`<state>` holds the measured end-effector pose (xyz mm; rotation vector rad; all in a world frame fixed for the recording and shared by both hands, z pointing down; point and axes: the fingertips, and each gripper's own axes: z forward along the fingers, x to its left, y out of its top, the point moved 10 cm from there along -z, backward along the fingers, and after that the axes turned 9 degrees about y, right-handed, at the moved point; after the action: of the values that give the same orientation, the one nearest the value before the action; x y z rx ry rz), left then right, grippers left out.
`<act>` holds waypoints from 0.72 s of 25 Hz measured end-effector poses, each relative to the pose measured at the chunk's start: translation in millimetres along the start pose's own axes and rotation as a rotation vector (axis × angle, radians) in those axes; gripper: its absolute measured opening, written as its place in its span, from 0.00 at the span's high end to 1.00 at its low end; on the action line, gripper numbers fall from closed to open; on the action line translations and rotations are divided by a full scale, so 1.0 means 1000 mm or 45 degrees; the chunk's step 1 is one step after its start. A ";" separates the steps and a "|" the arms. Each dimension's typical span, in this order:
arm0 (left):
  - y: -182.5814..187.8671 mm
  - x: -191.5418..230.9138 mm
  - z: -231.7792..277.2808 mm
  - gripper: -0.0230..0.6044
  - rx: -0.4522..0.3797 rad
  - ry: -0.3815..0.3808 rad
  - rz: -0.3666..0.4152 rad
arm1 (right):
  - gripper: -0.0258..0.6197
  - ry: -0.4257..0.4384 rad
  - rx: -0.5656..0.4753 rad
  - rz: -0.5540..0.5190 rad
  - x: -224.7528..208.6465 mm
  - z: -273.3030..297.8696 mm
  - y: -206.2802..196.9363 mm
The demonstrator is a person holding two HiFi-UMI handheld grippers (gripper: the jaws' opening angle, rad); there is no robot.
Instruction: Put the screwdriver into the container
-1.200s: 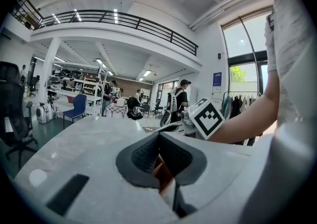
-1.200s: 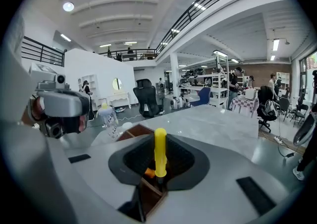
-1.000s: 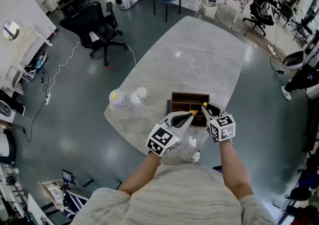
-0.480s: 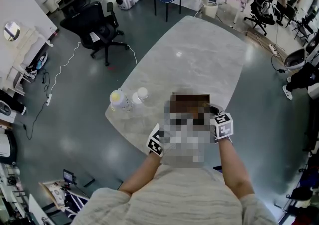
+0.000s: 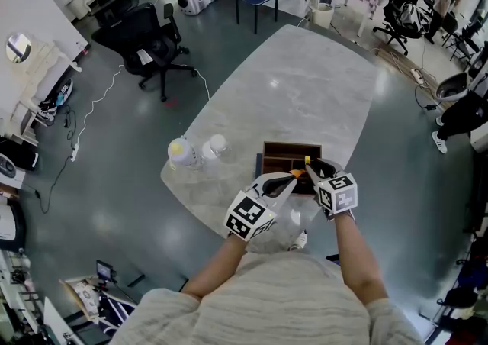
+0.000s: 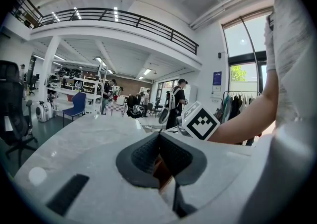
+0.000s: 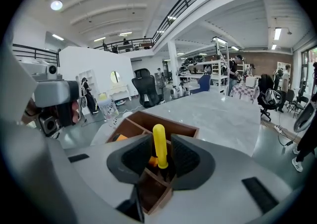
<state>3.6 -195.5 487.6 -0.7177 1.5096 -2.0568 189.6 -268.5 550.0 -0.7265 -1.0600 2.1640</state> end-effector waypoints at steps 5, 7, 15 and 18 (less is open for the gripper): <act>-0.002 0.003 -0.001 0.94 -0.003 0.002 0.001 | 0.83 -0.003 -0.036 -0.005 0.005 -0.007 0.004; -0.002 0.003 0.000 0.94 -0.004 0.002 0.000 | 0.83 0.000 -0.053 -0.008 0.007 -0.011 0.006; 0.001 0.002 -0.001 0.94 -0.011 -0.001 0.000 | 0.83 0.014 -0.128 -0.029 0.019 -0.035 0.020; 0.001 0.002 -0.002 0.94 -0.012 0.000 0.001 | 0.83 0.027 -0.162 -0.051 0.024 -0.048 0.024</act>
<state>0.9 -195.3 486.3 -0.7200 1.5204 -2.0504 200.4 -239.2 499.4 -0.7774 -1.1999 2.0649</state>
